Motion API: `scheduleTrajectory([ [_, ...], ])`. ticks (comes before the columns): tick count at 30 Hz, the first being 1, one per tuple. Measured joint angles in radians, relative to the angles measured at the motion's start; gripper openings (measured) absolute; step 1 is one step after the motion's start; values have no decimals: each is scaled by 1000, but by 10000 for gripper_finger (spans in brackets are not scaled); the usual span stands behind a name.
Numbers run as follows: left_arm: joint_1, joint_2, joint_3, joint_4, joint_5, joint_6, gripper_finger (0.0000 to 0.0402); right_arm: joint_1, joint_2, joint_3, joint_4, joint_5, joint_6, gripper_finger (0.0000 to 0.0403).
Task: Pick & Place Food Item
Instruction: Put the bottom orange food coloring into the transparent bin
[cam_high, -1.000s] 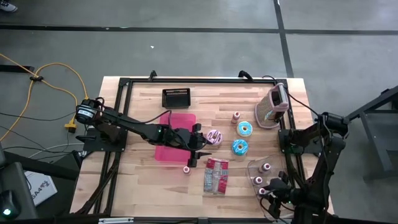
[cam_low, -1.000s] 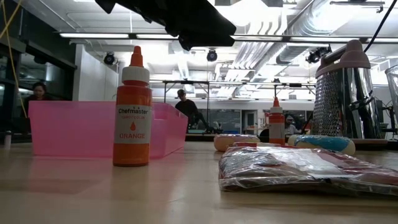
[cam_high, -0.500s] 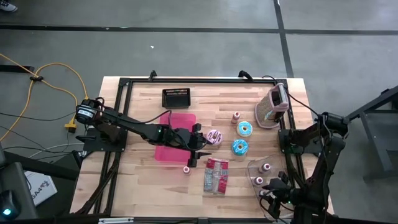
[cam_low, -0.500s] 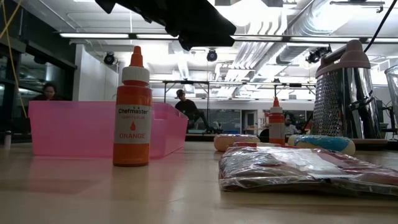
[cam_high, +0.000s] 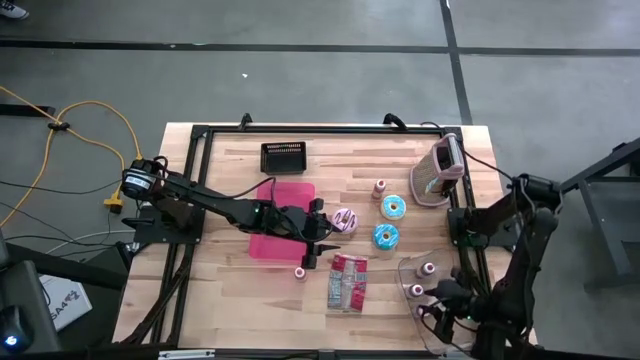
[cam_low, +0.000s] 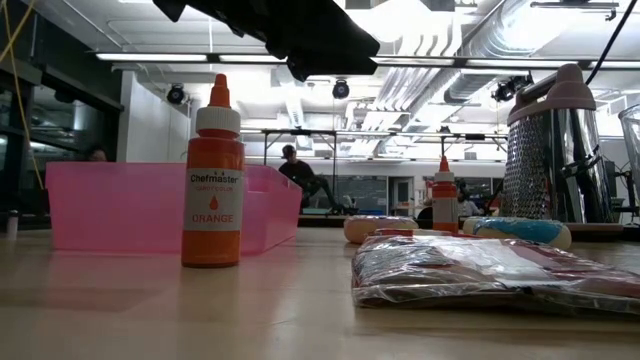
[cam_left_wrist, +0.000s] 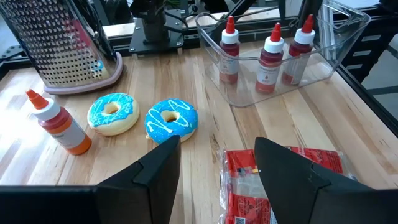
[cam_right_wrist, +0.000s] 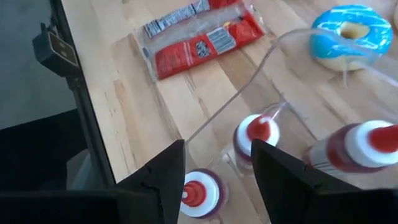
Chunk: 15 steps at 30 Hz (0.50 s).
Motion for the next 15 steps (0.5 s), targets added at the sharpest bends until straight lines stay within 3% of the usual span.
scheduleTrajectory([
  [8, 0, -4, 0, -16, 0, -33, 198, -17, -115, 0, -29, 6, -58, 171],
  [15, -33, -84, -1, -154, 2, -66, 198, -120, -200, 0, -6, 7, -289, 171],
])
